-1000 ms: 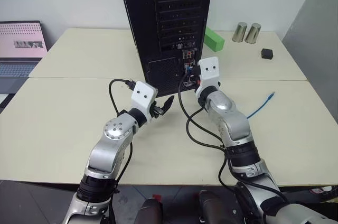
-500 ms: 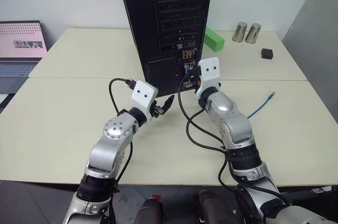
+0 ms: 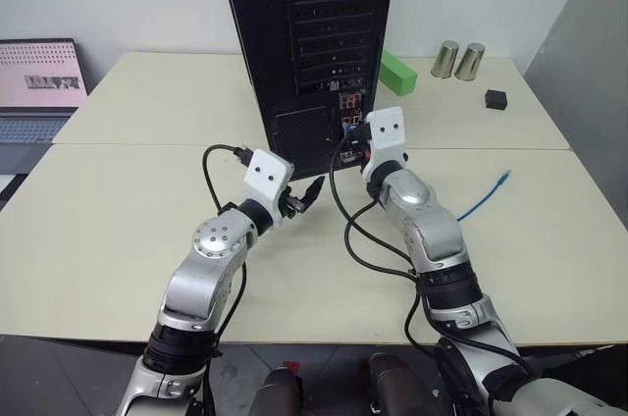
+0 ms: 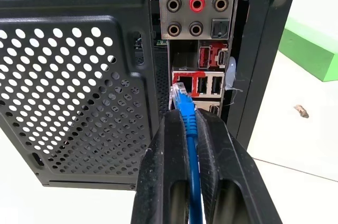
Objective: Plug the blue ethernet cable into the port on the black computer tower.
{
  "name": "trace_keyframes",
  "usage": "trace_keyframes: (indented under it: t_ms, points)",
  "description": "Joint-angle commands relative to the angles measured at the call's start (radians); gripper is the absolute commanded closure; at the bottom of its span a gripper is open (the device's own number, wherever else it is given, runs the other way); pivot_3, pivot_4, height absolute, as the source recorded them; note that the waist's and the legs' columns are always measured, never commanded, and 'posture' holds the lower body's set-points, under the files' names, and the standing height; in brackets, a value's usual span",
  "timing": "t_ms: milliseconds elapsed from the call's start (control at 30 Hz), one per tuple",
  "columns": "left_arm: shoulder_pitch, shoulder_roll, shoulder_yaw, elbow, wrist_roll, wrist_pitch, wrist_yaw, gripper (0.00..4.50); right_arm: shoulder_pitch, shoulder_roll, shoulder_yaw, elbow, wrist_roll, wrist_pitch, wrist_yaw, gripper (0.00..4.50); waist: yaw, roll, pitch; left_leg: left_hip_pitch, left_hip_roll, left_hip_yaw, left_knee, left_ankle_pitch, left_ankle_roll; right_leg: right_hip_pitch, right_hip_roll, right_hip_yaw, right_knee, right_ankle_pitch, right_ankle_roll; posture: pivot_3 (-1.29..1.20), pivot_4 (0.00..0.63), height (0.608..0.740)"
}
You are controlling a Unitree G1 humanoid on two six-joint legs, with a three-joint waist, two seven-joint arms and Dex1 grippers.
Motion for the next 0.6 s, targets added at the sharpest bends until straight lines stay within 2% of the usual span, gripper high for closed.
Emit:
trace_keyframes:
  t_ms: [33,600]
  points:
    - [-0.014,0.004,0.01,-0.04,0.009,-0.021,-0.008,0.96,-0.032,0.004,-0.002,-0.024,-0.012,-0.031,-0.002,4.5,0.0,0.0,0.0,0.0,0.0,0.0,0.0,0.0,0.0,0.0,0.0,0.0,0.0,0.0,0.0,0.0,0.15,0.74]
    - [-0.021,0.002,0.008,-0.03,0.016,-0.027,-0.02,0.96,-0.014,0.005,0.002,-0.054,-0.009,-0.006,-0.005,4.5,0.0,0.0,0.0,0.0,0.0,0.0,0.0,0.0,0.0,0.0,0.0,0.0,-0.001,0.0,0.0,0.0,0.15,0.74]
